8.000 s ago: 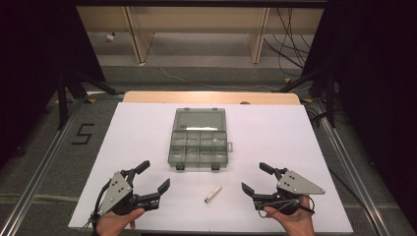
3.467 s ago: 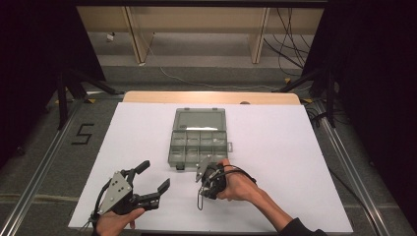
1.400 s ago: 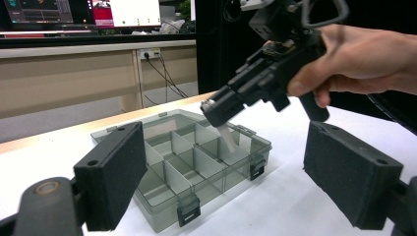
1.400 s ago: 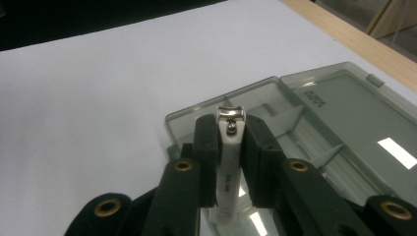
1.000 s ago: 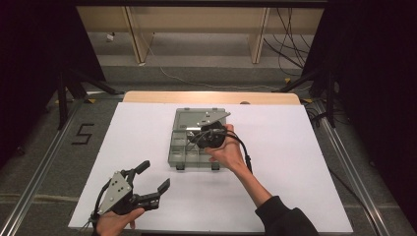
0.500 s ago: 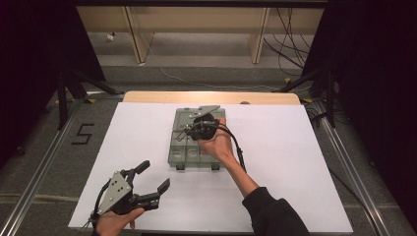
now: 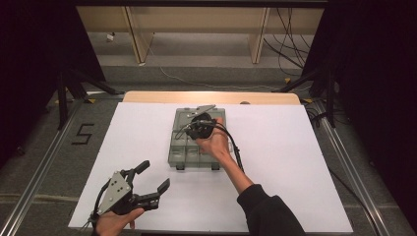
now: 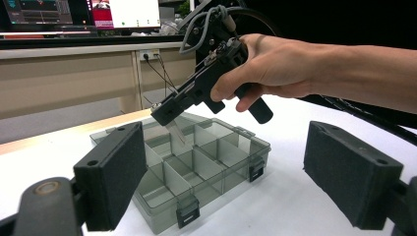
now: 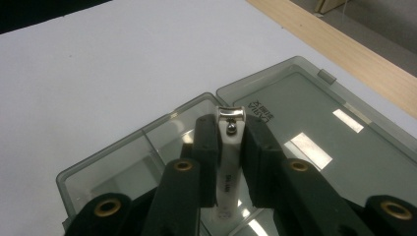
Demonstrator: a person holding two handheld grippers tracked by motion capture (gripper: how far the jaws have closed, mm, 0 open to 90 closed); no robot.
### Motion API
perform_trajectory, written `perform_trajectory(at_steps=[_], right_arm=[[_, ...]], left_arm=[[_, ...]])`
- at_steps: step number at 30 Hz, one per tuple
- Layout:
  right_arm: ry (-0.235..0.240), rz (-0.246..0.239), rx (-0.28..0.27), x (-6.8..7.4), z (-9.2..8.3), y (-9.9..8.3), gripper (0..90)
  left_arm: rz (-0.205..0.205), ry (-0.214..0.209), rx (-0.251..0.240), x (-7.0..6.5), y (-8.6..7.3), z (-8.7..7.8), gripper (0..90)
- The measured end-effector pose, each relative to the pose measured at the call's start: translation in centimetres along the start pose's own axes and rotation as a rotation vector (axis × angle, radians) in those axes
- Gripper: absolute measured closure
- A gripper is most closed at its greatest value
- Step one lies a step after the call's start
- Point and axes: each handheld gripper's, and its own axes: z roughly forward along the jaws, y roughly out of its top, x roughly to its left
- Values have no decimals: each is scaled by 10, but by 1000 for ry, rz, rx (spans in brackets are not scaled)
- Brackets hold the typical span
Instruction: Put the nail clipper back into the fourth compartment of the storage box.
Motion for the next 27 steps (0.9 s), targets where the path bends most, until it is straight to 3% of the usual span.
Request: perform_trajectory(at_steps=[6,7,9,10,13,17,21,23,24,27], right_arm=[[-5,25,13,3,5,-3,780],[-3,10,30,2,5,-3,779],[-11,24,14,3,8,-4,779],[-5,0,28,0,8,-4,779],[2,31,58,0,11,-6,779],[-5,47,49,-1,16,-9,778],[4,62,101,-1,19,-11,768],[-20,86,83,1,20,-11,685],[-16,76,71,1,19,-9,639],[-8,96,54,2,15,-6,590]], left_arm=[[4,0,0,0,0,0,158],[16,-3,-1,1,0,0,158],[10,-2,-1,0,0,0,158],[8,-1,0,0,0,0,158],[-1,1,2,0,0,-1,158],[-1,1,4,0,0,-1,158],[0,1,5,-1,0,-1,158],[4,0,5,0,0,-1,158],[2,0,4,0,0,0,158],[-1,-1,4,-1,0,0,158]])
